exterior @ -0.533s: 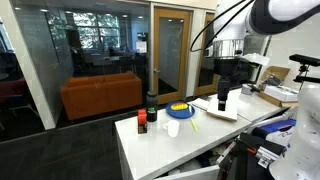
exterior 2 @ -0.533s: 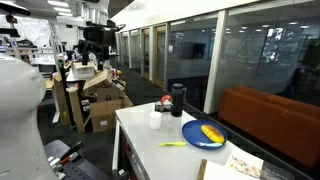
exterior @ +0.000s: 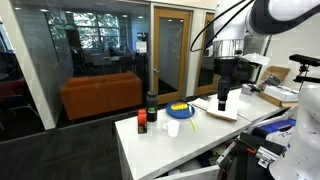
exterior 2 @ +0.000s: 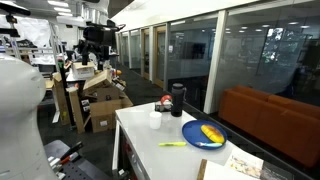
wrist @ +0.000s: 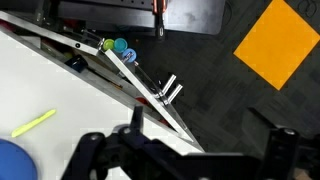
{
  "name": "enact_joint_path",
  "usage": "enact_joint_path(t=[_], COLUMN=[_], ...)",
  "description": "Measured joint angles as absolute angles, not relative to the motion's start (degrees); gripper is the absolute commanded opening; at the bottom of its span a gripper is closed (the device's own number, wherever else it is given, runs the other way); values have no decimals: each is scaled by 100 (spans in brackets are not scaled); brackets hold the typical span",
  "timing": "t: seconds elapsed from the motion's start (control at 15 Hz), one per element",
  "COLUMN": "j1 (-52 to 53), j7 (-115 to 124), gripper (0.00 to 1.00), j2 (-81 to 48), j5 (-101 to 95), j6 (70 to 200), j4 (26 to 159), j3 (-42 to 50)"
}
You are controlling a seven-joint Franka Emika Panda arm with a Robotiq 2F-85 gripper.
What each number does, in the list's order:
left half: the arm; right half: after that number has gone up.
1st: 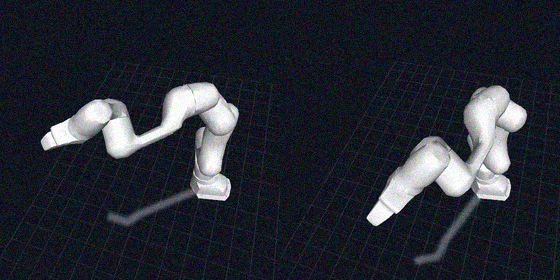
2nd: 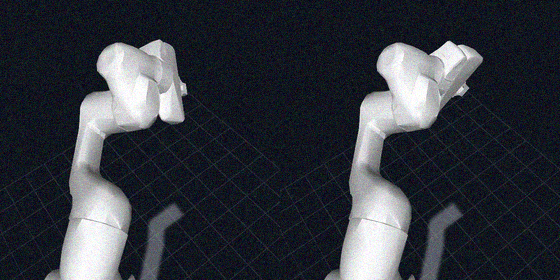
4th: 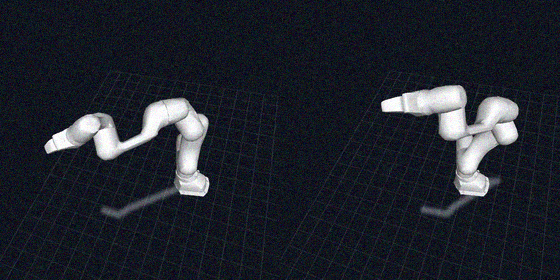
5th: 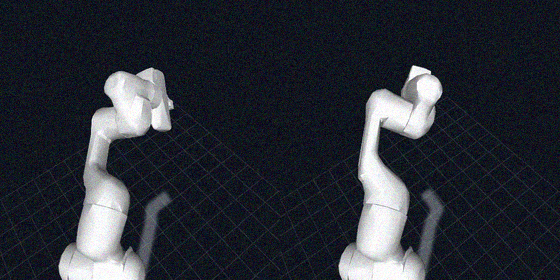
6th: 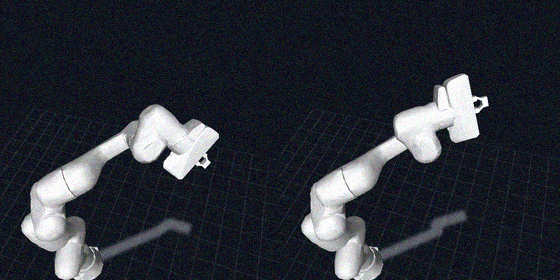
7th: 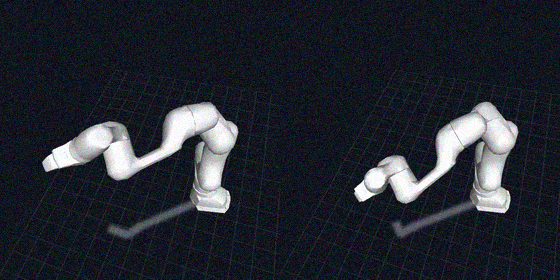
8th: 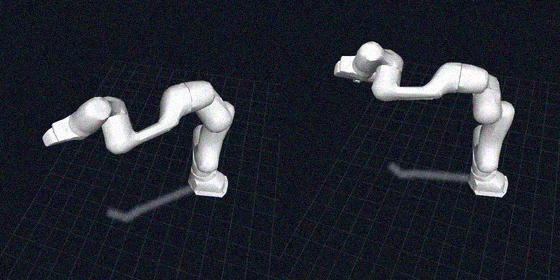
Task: Move the white cup to the right
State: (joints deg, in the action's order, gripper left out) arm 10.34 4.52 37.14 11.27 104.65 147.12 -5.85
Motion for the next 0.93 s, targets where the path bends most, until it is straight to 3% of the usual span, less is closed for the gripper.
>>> enact_joint_path(t=[0.93], j1=[1015], j7=[452], gripper=[100], j2=[3382], j5=[1092], j6=[10847], j4=[14687], j3=[-585])
